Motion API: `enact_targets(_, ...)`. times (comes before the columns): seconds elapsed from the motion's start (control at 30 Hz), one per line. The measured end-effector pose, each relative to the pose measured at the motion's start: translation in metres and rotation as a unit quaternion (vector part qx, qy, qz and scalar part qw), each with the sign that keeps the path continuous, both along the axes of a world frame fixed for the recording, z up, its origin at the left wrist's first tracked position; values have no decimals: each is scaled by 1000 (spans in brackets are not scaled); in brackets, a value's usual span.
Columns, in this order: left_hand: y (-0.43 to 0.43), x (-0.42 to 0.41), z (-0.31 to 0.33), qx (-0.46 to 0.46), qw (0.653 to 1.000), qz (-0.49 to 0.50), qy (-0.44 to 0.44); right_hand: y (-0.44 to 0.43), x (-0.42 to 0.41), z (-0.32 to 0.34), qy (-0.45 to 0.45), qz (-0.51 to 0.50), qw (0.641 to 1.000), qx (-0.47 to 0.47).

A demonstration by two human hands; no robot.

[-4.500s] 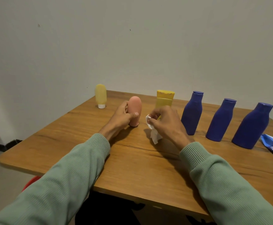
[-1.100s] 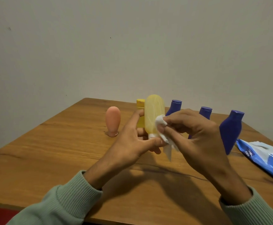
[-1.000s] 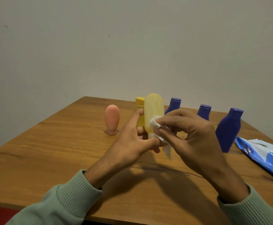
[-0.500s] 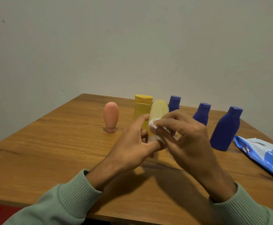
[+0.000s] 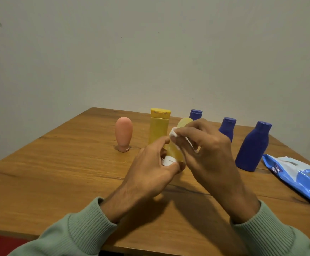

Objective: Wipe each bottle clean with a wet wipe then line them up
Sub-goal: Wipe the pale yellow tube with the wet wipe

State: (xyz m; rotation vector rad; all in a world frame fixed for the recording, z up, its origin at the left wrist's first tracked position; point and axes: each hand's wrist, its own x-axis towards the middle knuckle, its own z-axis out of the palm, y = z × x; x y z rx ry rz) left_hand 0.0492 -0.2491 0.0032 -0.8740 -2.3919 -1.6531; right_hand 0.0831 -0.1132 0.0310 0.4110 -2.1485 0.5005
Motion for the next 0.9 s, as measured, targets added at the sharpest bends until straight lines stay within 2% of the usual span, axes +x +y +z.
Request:
enact_targets(0.13, -2, 0, -2, -4, 1000, 4, 21, -8, 6, -7, -43, 30, 998, 31)
enact_targets(0.33, 2, -1, -4, 0, 1000, 6, -12, 3, -6, 3, 24, -18, 1000, -3)
enact_targets(0.47, 2, -2, -4, 47, 998, -25, -41, 4, -4, 2, 28, -22, 999, -30)
enact_targets(0.7, -3, 1, 7, 151, 979, -98, -95, 14, 6, 10, -87, 99, 989, -68)
enact_targets(0.9, -2, 3, 10, 158, 974, -119, -115, 18, 4, 10, -11, 35, 993, -113)
